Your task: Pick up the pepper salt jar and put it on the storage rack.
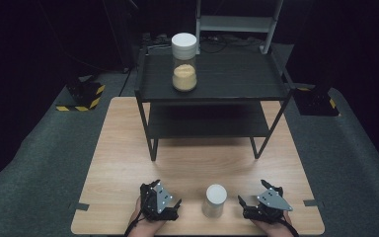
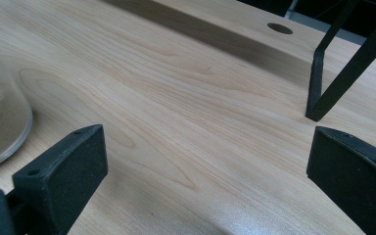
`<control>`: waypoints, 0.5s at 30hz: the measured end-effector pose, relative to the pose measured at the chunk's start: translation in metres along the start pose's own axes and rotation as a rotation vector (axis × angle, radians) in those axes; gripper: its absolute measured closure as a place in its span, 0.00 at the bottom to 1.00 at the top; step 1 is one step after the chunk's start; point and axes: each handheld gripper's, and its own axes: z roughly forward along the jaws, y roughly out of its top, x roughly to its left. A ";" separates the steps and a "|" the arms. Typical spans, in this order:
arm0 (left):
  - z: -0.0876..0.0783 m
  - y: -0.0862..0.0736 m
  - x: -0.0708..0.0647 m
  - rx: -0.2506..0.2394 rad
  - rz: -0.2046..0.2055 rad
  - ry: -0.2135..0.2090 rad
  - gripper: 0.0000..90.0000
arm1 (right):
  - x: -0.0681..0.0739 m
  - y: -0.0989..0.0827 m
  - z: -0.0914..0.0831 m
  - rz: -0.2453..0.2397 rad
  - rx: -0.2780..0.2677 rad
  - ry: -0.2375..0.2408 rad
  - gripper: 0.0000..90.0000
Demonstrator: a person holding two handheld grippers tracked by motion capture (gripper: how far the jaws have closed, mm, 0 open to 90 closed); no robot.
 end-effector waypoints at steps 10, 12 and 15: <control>-0.001 -0.001 0.003 -0.005 -0.008 -0.008 0.01 | -0.002 0.005 -0.015 0.027 -0.071 -0.013 0.01; -0.001 -0.001 0.003 -0.006 -0.013 -0.009 0.01 | -0.002 0.006 -0.019 0.032 -0.091 -0.018 0.01; -0.001 -0.001 0.004 -0.006 -0.012 -0.013 0.01 | -0.001 0.008 -0.025 0.039 -0.114 -0.022 0.01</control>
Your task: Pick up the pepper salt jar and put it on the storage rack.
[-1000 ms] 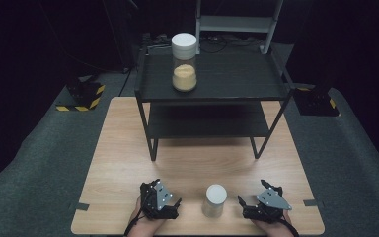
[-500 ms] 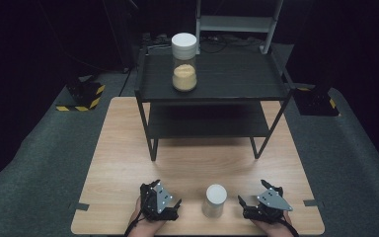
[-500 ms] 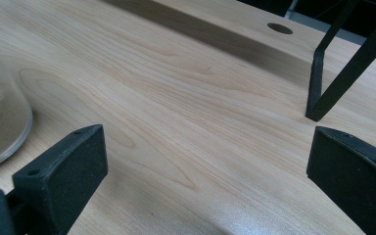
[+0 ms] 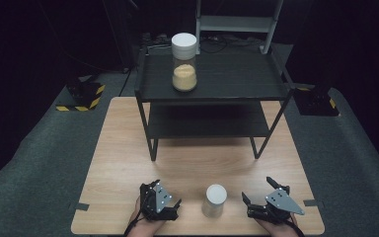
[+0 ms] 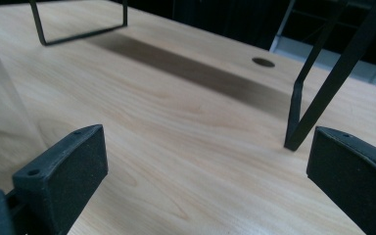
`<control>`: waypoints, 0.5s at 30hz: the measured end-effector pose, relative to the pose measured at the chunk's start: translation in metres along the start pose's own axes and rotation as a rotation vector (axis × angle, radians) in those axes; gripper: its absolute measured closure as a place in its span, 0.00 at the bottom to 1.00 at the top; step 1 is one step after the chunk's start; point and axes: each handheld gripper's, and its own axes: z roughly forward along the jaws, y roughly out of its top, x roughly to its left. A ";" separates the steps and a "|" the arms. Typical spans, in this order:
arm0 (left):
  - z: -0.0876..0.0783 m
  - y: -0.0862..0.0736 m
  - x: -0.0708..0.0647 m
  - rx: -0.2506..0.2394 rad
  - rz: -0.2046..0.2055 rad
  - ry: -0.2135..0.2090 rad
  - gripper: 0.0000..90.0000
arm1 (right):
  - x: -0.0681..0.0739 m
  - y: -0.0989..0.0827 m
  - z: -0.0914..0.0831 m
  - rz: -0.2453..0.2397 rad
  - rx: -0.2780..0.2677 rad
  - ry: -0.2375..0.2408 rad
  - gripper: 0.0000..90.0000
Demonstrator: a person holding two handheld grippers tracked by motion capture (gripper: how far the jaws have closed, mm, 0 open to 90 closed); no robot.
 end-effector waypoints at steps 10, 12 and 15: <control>0.000 0.000 0.001 0.000 0.008 -0.009 0.01 | 0.004 0.008 -0.012 0.013 -0.061 0.008 0.00; 0.000 0.000 0.001 0.000 0.015 -0.012 0.01 | 0.005 0.010 -0.015 0.011 -0.072 0.011 0.00; 0.000 0.000 0.001 0.001 0.019 -0.014 0.01 | 0.006 0.012 -0.019 0.018 -0.095 0.020 0.00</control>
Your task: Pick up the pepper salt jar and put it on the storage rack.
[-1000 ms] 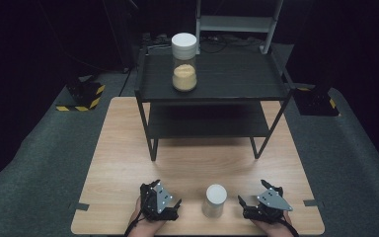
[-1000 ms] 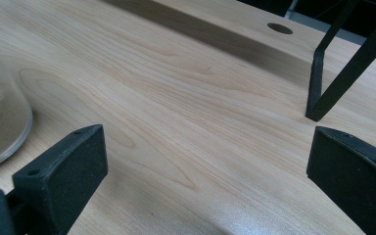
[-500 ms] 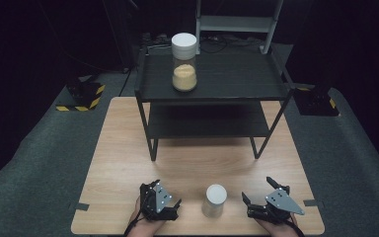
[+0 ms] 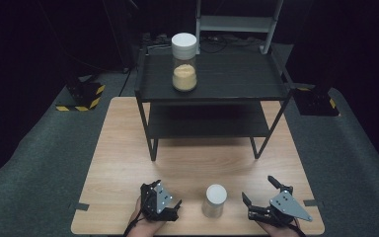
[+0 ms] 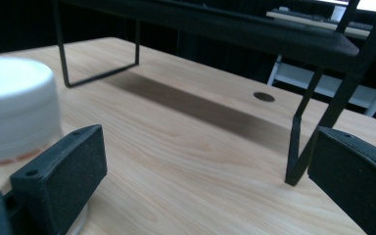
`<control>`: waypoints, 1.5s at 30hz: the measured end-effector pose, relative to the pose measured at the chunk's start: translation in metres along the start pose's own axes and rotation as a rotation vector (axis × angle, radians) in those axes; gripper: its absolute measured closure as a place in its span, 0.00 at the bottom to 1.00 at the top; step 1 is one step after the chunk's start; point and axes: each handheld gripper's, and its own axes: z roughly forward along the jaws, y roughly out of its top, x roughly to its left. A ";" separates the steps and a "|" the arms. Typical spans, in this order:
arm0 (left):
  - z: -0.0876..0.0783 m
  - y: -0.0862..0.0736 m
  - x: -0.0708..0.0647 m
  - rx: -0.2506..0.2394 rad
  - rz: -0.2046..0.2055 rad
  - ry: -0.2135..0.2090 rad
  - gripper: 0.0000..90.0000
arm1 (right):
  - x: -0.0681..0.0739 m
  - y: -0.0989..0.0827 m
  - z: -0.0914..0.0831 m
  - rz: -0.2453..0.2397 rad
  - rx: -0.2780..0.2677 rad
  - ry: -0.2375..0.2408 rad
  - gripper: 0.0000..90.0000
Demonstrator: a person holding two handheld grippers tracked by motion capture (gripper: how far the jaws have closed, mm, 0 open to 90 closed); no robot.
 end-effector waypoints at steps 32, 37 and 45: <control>0.000 -0.001 -0.001 -0.005 0.007 -0.001 0.01 | 0.029 0.015 0.002 -0.017 -0.044 0.190 0.00; 0.000 -0.001 -0.001 -0.006 0.007 -0.001 0.01 | 0.034 0.013 0.009 -0.022 -0.028 0.213 0.00; 0.000 -0.001 0.000 -0.007 0.005 -0.002 0.01 | 0.038 0.008 0.021 -0.022 0.008 0.227 0.00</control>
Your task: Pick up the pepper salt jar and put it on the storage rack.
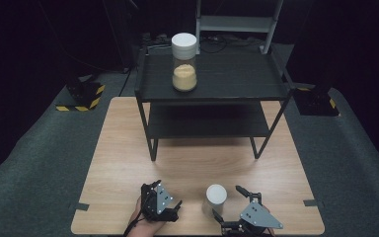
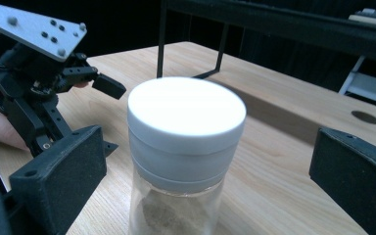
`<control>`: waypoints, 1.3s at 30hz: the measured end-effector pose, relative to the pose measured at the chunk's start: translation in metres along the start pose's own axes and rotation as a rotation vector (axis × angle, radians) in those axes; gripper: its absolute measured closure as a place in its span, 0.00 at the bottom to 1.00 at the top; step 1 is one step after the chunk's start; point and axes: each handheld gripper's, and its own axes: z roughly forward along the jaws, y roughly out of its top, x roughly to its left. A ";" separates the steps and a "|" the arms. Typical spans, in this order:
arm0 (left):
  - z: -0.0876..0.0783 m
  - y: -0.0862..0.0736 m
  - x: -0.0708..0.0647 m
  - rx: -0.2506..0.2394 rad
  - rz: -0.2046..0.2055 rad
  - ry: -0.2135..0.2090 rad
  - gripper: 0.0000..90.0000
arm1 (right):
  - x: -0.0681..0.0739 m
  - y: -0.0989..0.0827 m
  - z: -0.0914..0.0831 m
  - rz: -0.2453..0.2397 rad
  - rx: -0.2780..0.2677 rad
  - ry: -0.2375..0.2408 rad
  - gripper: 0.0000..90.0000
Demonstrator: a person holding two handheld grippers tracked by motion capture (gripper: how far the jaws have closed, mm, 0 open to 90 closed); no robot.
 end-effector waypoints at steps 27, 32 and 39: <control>-0.001 -0.001 0.000 -0.002 0.003 -0.002 0.01 | -0.017 -0.023 0.026 0.109 -0.028 0.102 0.32; -0.001 -0.001 0.000 -0.002 0.002 -0.002 0.01 | -0.018 -0.026 0.027 0.114 -0.040 0.114 0.36; -0.001 -0.001 0.000 -0.003 0.004 -0.002 0.01 | -0.018 -0.029 0.027 0.107 -0.054 0.114 0.37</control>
